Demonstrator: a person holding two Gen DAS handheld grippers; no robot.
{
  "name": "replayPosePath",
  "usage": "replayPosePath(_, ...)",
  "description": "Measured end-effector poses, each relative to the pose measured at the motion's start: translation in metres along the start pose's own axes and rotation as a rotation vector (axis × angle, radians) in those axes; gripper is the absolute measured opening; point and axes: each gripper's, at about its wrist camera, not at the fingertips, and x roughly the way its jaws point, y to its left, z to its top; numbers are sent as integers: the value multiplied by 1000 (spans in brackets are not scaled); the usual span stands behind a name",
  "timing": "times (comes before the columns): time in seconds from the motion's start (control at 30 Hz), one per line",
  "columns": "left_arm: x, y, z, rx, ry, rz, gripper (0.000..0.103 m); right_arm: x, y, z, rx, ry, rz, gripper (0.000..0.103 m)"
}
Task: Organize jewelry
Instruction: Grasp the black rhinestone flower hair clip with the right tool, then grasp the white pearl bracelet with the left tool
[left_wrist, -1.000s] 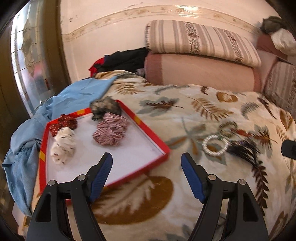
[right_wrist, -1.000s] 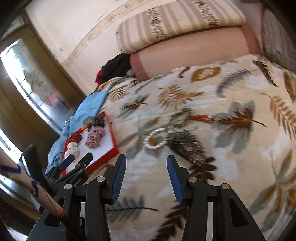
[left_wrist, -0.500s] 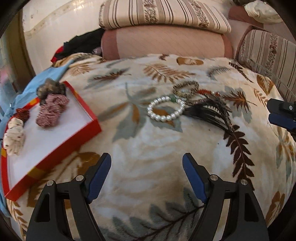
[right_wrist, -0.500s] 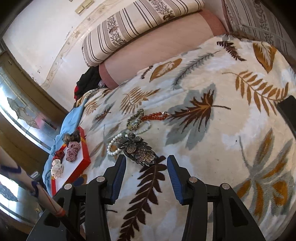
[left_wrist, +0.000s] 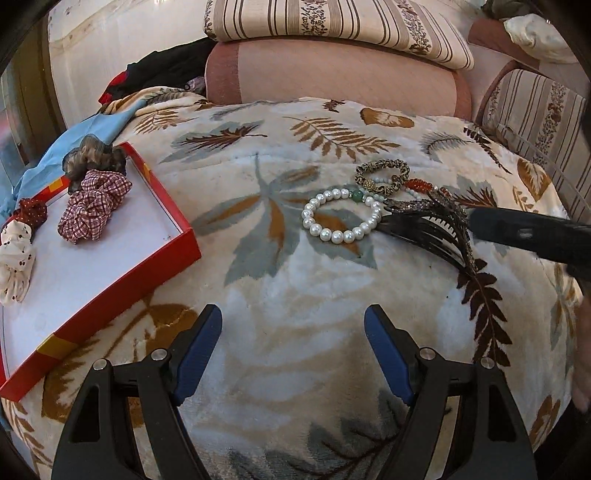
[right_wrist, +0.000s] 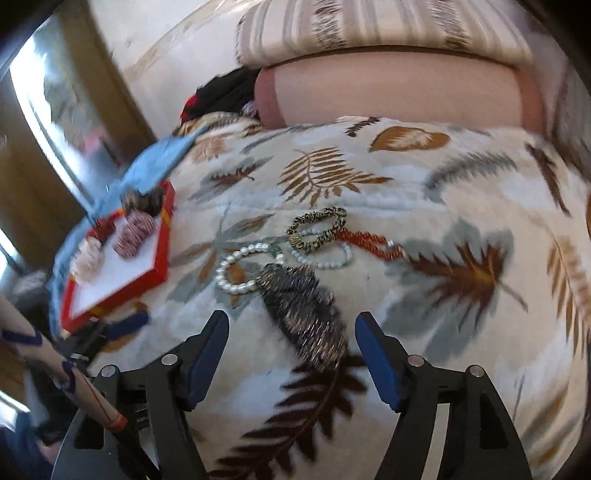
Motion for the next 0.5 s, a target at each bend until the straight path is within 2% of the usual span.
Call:
replayPosePath(0.17, 1, 1, 3, -7, 0, -8, 79, 41, -3, 8, -87, 89, 0, 75)
replayPosePath(0.2, 1, 2, 3, -9, 1, -11, 79, 47, -5, 7, -77, 107, 19, 67)
replayPosePath(0.23, 2, 2, 4, -10, 4, -15, 79, 51, -6, 7, -66, 112, 28, 52)
replayPosePath(0.27, 3, 2, 4, -10, 7, -21, 79, 54, -7, 5, -59, 124, 36, 51)
replayPosePath(0.4, 5, 3, 12, -5, 5, -54, 79, 42, -5, 7, -66, 89, 19, 41)
replayPosePath(0.5, 6, 2, 22, -9, -1, -84, 79, 23, -11, 11, -2, 36, 29, 39)
